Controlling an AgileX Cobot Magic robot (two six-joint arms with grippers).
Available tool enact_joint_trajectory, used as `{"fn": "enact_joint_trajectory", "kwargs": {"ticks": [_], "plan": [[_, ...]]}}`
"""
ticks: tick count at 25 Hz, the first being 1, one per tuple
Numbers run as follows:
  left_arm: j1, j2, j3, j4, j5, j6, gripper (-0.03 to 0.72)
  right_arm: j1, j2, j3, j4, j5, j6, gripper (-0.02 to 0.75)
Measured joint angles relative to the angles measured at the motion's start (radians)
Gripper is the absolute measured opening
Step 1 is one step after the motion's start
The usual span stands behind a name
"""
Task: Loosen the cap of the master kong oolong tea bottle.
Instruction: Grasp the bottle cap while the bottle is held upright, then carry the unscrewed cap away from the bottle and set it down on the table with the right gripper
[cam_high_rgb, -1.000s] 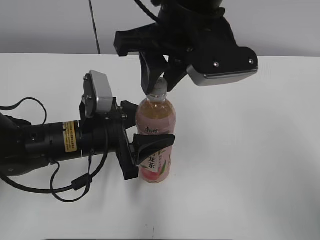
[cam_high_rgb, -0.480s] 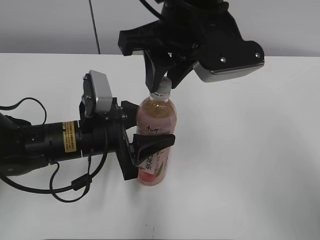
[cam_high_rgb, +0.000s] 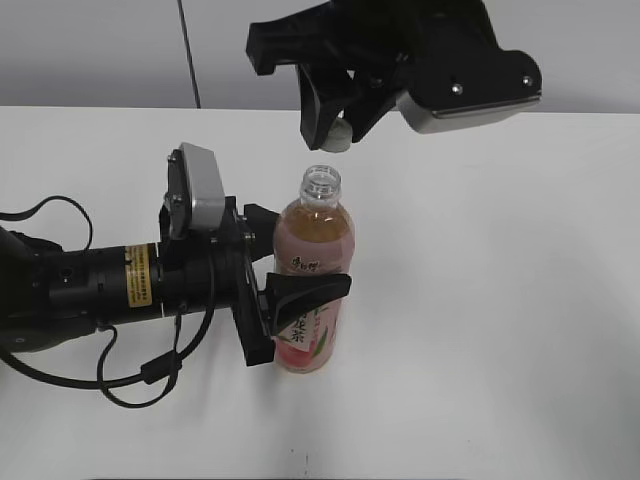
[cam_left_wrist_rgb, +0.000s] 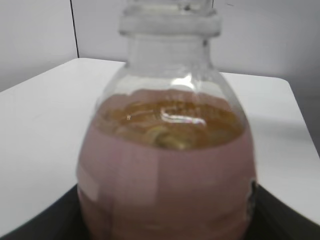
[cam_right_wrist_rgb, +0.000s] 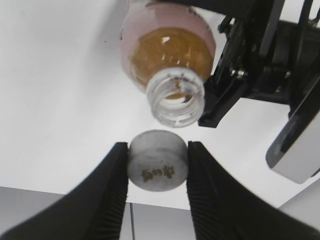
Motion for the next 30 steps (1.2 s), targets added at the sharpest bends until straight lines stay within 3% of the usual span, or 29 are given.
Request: {"fn": "enact_joint_trajectory", "kwargs": {"ticks": [4, 9, 16, 22, 30], "plan": [[0.0, 0.0, 0.0, 0.005, -0.002, 0.002, 0.433, -0.002, -0.002, -0.002, -0.007, 0.0, 0.012, 0.274], [0.0, 0.0, 0.0, 0.006, -0.002, 0.003, 0.433, -0.002, -0.012, -0.002, -0.067, 0.0, 0.181, 0.274], [0.0, 0.0, 0.0, 0.006, -0.003, 0.003, 0.433, -0.027, -0.019, 0.012, -0.224, -0.002, 0.799, 0.274], [0.0, 0.0, 0.0, 0.006, -0.003, 0.003, 0.433, -0.132, -0.02, 0.132, -0.239, -0.002, 1.213, 0.274], [0.0, 0.0, 0.0, 0.005, -0.003, 0.003, 0.433, -0.31, 0.044, 0.275, -0.134, -0.003, 1.492, 0.274]]}}
